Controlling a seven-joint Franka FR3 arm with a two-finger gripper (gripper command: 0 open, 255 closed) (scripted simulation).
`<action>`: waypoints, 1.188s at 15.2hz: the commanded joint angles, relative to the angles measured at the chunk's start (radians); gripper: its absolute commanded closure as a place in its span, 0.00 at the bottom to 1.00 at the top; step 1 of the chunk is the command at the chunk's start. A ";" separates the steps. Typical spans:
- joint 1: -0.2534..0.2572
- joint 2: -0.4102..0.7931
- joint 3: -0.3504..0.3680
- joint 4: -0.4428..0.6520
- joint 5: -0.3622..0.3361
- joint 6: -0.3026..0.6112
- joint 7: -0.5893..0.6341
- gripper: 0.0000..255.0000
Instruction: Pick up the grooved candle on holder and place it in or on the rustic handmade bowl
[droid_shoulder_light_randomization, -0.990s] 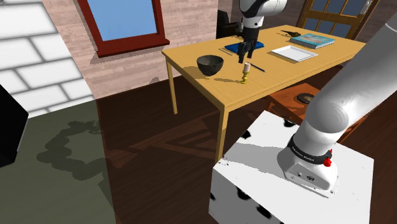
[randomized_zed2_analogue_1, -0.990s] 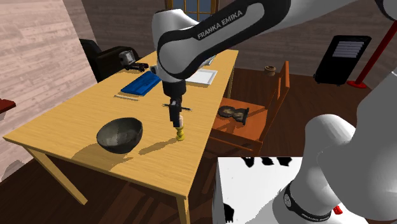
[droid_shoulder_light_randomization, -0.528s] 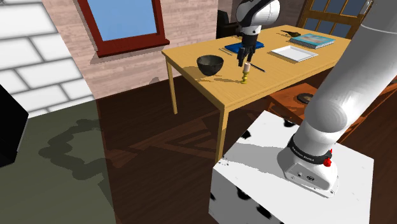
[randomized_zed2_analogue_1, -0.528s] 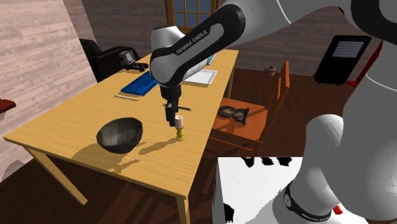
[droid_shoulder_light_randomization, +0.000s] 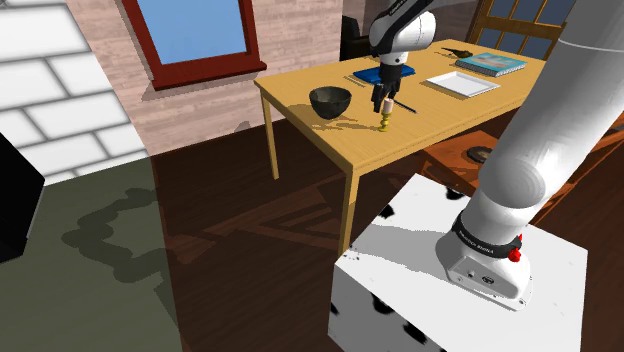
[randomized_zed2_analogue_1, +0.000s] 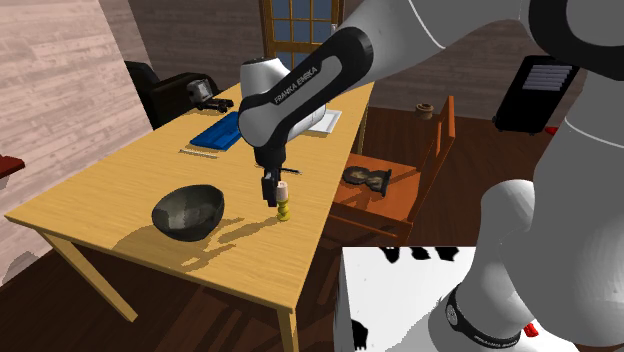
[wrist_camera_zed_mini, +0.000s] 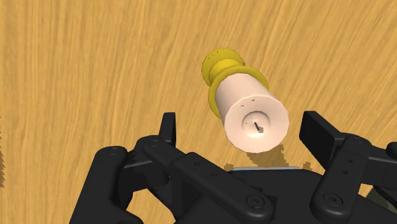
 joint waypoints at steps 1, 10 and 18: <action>0.000 0.001 0.000 0.000 0.000 0.001 0.000 0.00; 0.000 0.001 0.000 0.000 0.000 0.001 -0.001 1.00; 0.001 -0.024 0.000 0.016 -0.012 -0.038 0.009 1.00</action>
